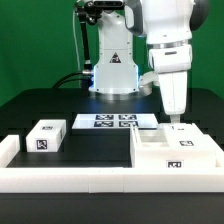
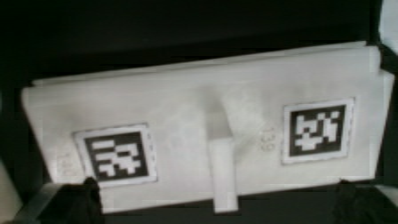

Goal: Assemble cabinet

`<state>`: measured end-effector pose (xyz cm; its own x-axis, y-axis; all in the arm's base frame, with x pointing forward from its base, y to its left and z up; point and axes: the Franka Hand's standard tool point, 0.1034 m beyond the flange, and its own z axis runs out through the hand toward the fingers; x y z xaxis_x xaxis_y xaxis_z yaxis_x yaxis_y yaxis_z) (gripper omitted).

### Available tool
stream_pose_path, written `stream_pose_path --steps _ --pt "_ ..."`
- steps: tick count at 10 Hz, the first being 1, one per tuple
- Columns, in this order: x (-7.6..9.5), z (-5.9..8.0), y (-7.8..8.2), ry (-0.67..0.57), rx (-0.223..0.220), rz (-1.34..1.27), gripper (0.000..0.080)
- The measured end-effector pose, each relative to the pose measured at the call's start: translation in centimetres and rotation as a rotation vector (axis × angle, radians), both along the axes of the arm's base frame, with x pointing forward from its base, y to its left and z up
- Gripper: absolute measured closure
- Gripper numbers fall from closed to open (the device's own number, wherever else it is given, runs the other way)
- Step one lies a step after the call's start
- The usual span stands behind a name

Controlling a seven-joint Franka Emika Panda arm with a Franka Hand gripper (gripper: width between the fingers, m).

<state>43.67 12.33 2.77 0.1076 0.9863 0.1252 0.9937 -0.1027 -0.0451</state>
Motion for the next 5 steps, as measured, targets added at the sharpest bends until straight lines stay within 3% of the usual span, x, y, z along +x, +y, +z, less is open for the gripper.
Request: stream_pose_path --steps 2,5 --pt "-0.25 -1.15 -0.07 0.002 0.015 -0.013 0.015" --pt "-0.12 -1.24 -0.14 -0.004 0.018 -0.021 0.0159"
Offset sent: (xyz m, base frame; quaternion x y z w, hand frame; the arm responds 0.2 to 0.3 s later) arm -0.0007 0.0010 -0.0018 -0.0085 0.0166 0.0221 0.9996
